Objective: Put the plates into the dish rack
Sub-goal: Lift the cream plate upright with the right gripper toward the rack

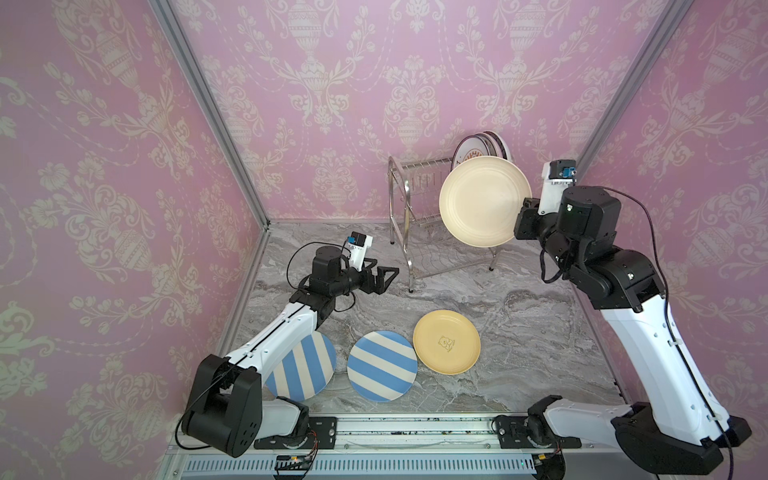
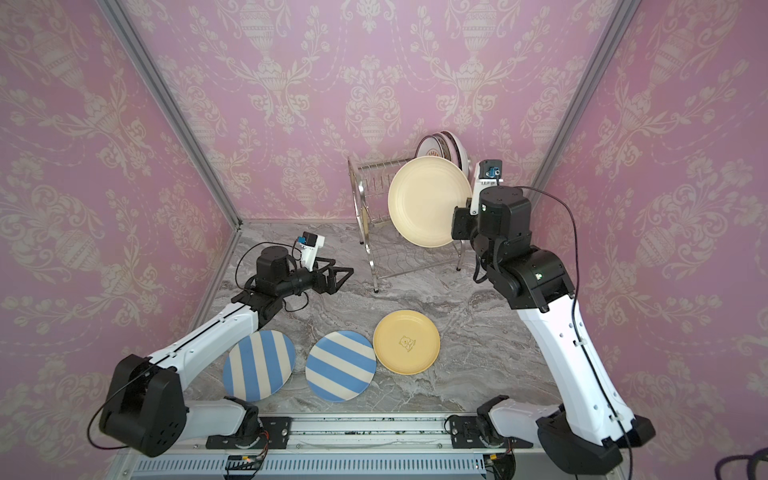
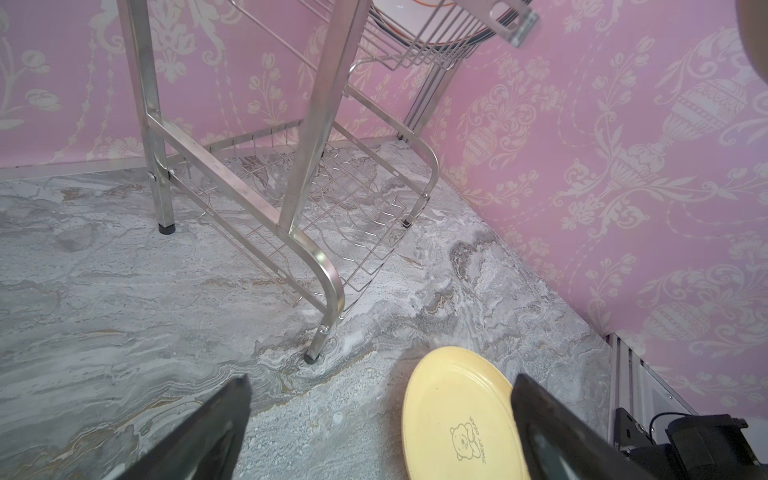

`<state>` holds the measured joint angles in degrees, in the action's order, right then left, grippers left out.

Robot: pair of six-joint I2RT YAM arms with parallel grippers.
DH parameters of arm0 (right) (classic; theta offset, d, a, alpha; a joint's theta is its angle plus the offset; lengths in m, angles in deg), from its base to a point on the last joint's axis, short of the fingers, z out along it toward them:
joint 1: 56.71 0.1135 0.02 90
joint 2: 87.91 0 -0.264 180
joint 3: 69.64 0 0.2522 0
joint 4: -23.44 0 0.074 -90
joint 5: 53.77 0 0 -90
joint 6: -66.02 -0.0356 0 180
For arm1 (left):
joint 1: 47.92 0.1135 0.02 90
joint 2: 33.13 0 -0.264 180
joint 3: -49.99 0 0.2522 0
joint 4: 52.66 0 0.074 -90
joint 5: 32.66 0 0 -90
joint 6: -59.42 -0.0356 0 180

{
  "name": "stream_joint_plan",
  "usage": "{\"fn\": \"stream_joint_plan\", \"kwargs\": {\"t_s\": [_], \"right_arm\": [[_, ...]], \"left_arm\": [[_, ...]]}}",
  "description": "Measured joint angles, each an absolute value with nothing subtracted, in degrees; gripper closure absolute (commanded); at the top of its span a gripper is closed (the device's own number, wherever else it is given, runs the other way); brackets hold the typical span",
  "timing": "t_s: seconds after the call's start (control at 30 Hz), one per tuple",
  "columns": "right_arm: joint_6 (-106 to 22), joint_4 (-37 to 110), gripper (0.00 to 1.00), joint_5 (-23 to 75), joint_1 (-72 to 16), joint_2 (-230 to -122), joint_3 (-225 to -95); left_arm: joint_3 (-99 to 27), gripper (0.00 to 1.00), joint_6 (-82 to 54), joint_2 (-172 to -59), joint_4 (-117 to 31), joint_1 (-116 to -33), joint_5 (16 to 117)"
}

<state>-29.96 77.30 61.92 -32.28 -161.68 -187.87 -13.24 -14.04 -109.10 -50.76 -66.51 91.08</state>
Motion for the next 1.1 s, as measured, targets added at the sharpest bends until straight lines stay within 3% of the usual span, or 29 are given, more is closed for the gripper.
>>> {"fn": "stream_joint_plan", "kwargs": {"t_s": [0.37,0.73,1.1], "right_arm": [[-23.9,72.6,1.0,74.4,-28.2,-176.8,-199.3],[-5.3,55.2,1.0,89.9,-25.5,-188.7,-206.8],[7.8,48.9,1.0,95.8,-25.5,-196.9,-213.0]], "left_arm": [[-12.5,0.01,-12.4,-104.7,-50.7,-66.4,92.0],[-12.5,0.01,-12.0,-104.4,-49.4,-66.4,93.0],[-12.4,0.01,-12.0,-104.4,-49.5,-66.4,93.0]]}}
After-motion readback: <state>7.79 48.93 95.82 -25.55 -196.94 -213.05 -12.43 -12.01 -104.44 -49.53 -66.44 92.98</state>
